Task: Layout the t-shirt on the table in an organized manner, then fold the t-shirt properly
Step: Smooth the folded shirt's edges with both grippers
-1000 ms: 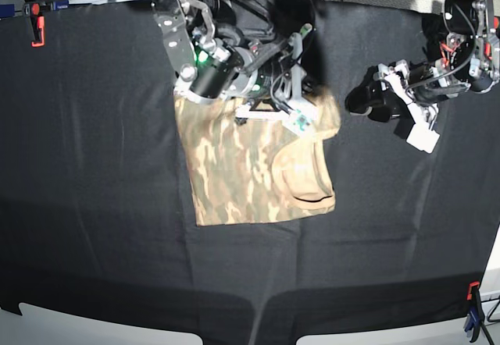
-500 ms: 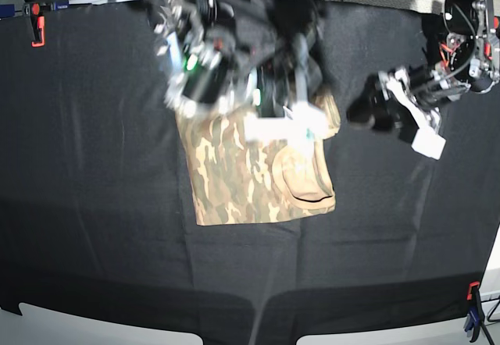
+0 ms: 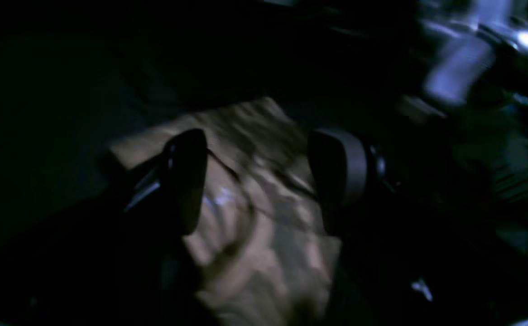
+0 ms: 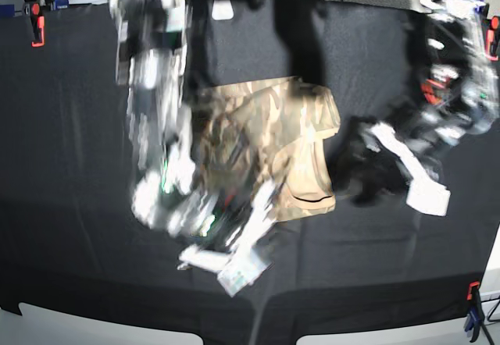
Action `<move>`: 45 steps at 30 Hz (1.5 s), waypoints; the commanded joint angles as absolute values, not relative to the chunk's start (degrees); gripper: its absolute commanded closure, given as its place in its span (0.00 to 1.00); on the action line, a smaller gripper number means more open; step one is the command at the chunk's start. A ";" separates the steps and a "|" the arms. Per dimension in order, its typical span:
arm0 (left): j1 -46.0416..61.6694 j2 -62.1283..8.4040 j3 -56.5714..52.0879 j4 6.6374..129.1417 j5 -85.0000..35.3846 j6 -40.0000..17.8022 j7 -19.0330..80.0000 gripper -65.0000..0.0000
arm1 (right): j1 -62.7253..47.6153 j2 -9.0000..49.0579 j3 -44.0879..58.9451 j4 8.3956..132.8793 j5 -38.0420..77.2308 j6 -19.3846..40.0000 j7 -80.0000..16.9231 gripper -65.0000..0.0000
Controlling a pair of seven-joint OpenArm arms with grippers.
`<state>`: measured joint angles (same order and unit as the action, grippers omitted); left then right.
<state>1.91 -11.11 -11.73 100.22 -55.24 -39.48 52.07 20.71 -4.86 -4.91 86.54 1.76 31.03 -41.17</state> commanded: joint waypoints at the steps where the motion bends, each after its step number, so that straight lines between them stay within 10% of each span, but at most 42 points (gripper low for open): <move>1: 1.98 -9.80 -11.81 101.12 -56.42 -40.00 52.25 0.45 | 24.45 -5.26 -3.81 83.26 2.52 30.94 -39.66 0.67; 13: 4.80 -5.74 11.03 100.84 -40.18 -39.68 51.03 0.45 | 39.97 -4.56 1.21 40.56 0.10 30.65 -30.52 0.67; 17: 4.89 -5.74 14.46 100.79 -33.63 -27.77 45.39 0.45 | 38.85 -4.34 1.21 38.02 -3.31 28.01 -30.89 0.67; 31: 7.11 -7.51 14.31 100.79 -17.30 -21.82 44.49 0.45 | 31.62 0.64 1.10 40.49 5.76 35.92 -44.45 0.67; 45: 7.29 -17.28 14.24 100.75 -10.04 -16.88 40.23 0.45 | 16.56 2.85 1.10 68.51 11.00 38.79 -54.37 0.67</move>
